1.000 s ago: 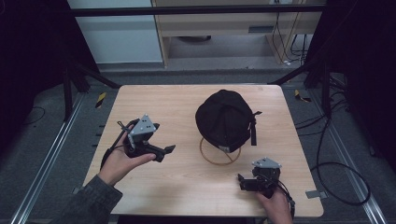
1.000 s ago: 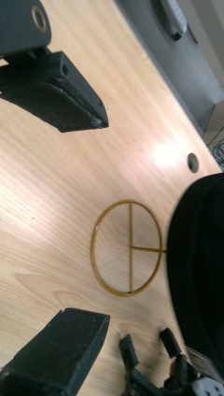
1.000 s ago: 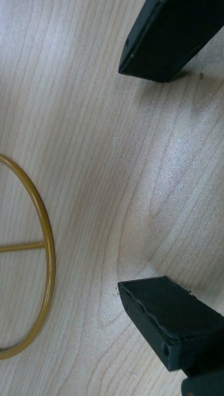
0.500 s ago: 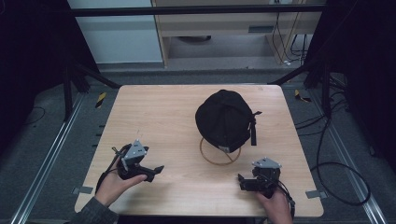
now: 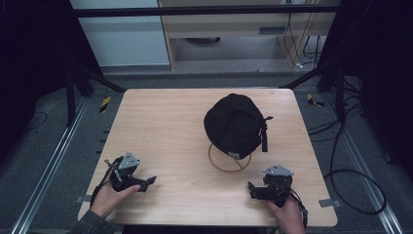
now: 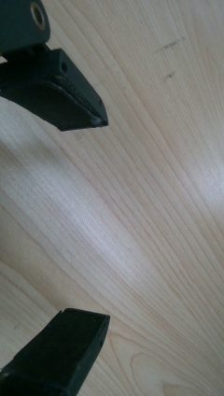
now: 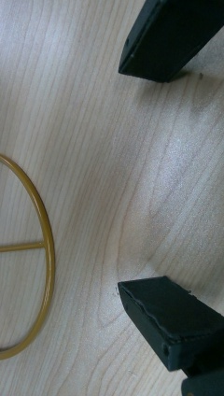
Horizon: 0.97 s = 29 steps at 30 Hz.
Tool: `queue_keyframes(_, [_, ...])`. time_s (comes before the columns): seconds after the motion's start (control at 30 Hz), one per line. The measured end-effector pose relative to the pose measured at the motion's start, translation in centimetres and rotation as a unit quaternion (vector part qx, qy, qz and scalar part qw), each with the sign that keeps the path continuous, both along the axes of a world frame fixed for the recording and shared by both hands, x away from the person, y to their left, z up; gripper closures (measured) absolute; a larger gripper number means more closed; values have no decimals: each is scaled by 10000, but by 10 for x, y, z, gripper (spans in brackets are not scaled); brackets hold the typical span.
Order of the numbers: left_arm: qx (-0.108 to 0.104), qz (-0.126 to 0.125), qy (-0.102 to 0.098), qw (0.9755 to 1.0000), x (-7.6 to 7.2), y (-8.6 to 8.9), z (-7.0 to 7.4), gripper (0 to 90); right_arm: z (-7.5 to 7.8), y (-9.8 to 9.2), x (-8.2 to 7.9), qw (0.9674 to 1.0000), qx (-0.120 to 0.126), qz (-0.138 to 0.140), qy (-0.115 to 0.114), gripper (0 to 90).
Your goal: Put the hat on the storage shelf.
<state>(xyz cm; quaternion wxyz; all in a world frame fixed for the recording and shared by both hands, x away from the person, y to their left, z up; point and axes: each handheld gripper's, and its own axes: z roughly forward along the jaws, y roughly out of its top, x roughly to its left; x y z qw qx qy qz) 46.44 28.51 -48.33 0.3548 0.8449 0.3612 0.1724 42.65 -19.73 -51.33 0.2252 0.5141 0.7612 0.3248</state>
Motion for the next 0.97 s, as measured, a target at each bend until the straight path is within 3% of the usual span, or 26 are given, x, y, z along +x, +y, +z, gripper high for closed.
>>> queue_keyframes(0.1, [-199, 58, 112, 9997, 4, 4, -3, 52, 0, 0, 0, 10000, -2, 0, -1, 4])
queue_keyframes(0.2, [41, 142, 48, 9999, 7, 5, -6, 52, 0, 0, 0, 10000, 2, -2, 2, 3])
queue_keyframes(0.57, [50, 303, 233, 9993, 15, 14, -17, 42, 0, 0, 0, 10000, -1, 0, 0, 4])
queue_keyframes(0.67, [213, 251, 292, 9990, 14, 13, -19, 37, 0, 0, 0, 10000, 1, -3, 2, 4])
queue_keyframes(0.97, [96, 256, 210, 9994, 9, 10, -23, 0, 0, 0, 0, 10000, -3, 0, 0, 4])
